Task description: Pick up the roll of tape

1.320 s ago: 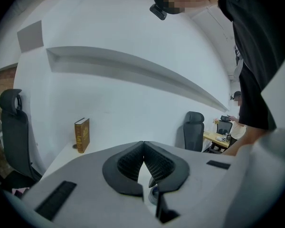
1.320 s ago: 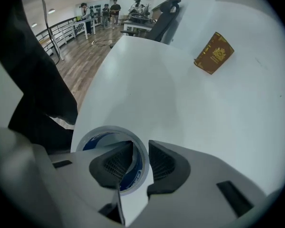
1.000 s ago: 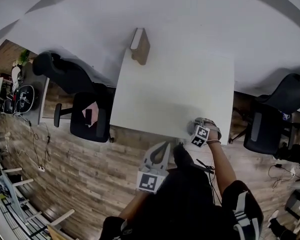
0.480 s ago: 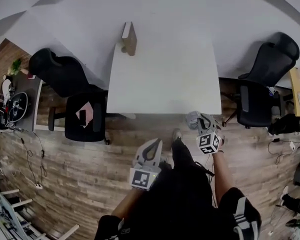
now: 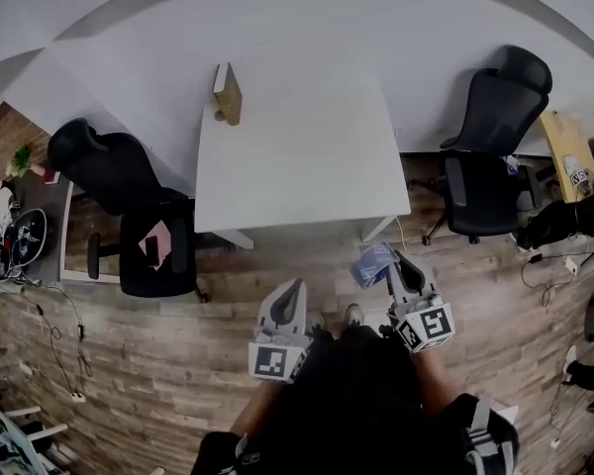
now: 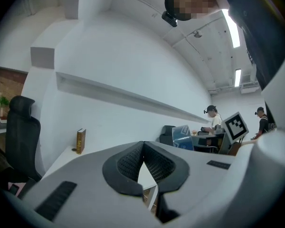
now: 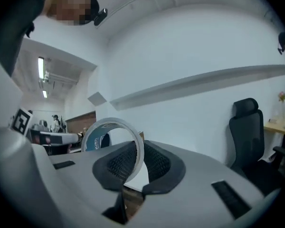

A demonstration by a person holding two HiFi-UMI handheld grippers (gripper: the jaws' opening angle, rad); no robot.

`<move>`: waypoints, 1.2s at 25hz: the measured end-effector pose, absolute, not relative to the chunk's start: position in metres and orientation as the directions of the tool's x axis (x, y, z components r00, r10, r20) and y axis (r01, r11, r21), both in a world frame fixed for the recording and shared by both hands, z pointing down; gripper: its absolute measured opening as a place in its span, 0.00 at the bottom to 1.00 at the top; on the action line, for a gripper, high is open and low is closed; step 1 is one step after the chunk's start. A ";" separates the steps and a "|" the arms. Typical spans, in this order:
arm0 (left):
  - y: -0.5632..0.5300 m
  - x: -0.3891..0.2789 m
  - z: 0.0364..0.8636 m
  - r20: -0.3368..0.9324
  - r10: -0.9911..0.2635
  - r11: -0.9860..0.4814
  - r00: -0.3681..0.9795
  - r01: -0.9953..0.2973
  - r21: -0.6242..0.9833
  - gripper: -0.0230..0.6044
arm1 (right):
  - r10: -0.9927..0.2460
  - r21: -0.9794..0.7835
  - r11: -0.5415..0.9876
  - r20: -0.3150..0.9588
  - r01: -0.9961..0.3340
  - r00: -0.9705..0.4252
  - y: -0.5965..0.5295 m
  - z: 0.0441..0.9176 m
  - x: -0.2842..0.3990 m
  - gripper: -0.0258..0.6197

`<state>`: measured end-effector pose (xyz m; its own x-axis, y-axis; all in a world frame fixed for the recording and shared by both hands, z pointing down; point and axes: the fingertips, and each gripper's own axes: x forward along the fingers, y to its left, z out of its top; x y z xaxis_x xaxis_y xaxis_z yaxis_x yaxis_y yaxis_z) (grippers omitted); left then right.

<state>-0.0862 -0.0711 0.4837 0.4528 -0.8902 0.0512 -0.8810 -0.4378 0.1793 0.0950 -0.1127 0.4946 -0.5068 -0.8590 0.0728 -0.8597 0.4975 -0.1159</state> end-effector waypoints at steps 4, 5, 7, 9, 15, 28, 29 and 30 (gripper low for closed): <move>-0.069 -0.081 0.495 0.073 -0.903 -0.411 0.423 -0.900 0.143 0.07 | -0.842 -0.162 0.527 0.037 -0.834 -0.539 -0.096 0.483 0.096 0.13; -0.070 -0.079 0.495 0.073 -0.906 -0.404 0.418 -0.902 0.149 0.07 | -0.838 -0.168 0.532 0.034 -0.830 -0.544 -0.095 0.483 0.097 0.13; -0.071 -0.075 0.494 0.067 -0.908 -0.401 0.413 -0.904 0.147 0.07 | -0.834 -0.174 0.538 0.031 -0.825 -0.551 -0.093 0.484 0.099 0.13; -0.069 -0.071 0.493 0.061 -0.909 -0.403 0.413 -0.906 0.129 0.07 | -0.828 -0.175 0.547 0.029 -0.819 -0.559 -0.092 0.485 0.101 0.13; -0.068 -0.064 0.491 0.059 -0.914 -0.392 0.402 -0.911 0.126 0.07 | -0.818 -0.172 0.562 0.026 -0.809 -0.574 -0.093 0.483 0.106 0.13; -0.072 -0.066 0.490 0.056 -0.919 -0.383 0.391 -0.917 0.113 0.07 | -0.785 -0.199 0.607 0.002 -0.769 -0.620 -0.097 0.473 0.094 0.13; -0.072 -0.067 0.491 0.062 -0.919 -0.381 0.389 -0.918 0.115 0.07 | -0.783 -0.198 0.610 0.001 -0.767 -0.622 -0.098 0.472 0.094 0.13; -0.073 -0.067 0.492 0.067 -0.920 -0.377 0.387 -0.918 0.119 0.07 | -0.781 -0.196 0.612 0.000 -0.766 -0.624 -0.099 0.472 0.093 0.13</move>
<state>-0.0669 -0.0727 0.4920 0.3865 -0.9198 0.0672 -0.9184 -0.3773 0.1192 0.0930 -0.0988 0.4719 -0.6241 -0.7814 0.0004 -0.7662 0.6119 -0.1962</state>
